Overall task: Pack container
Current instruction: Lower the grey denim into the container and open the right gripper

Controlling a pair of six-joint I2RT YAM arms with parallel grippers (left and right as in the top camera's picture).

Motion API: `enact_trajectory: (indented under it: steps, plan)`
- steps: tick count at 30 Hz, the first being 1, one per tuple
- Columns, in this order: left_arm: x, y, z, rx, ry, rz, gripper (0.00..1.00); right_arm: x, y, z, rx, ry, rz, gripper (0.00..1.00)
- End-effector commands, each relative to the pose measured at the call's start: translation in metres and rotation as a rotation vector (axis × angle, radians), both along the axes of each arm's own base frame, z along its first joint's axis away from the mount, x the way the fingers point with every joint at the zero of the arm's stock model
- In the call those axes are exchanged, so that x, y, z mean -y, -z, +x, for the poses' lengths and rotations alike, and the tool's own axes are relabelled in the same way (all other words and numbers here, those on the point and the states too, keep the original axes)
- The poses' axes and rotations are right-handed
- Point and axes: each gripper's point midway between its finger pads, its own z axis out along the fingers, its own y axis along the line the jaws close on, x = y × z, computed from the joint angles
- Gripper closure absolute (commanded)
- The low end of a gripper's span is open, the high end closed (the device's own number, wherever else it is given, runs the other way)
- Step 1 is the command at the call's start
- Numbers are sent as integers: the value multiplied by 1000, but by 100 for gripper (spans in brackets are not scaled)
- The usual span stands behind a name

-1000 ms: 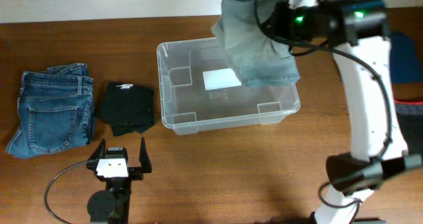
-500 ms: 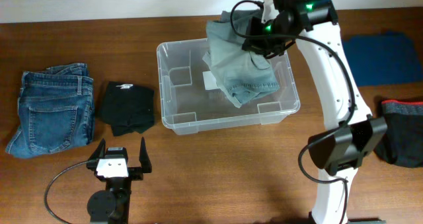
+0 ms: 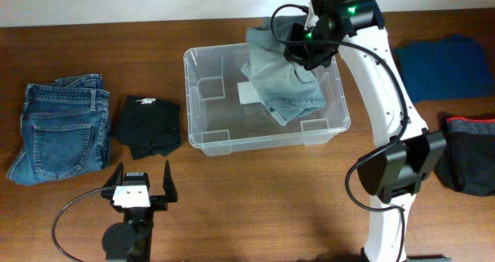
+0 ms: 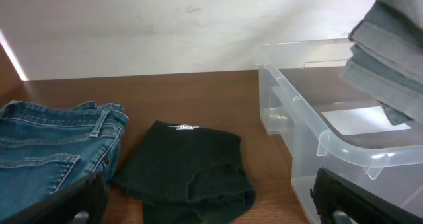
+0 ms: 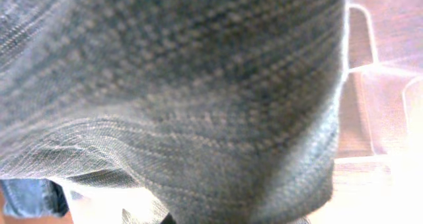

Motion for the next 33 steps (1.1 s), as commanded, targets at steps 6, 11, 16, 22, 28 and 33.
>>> enact_trajectory:
  steps: [6,11,16,22,28,33]
  plan:
    - [1,1,0,3,11,14,0,-5,22,1,-43,84,25,96]
    - [1,1,0,3,11,14,1,-4,34,-4,-78,82,21,96]
    - [1,1,0,3,11,14,1,2,57,-6,-95,79,-24,96]
    - [1,1,0,3,11,14,1,20,87,-8,-62,-48,-192,96]
    - [1,1,0,3,11,14,1,42,94,-7,-23,-166,-362,96]
    - [1,1,0,3,11,14,1,44,93,-2,12,-237,-405,96]
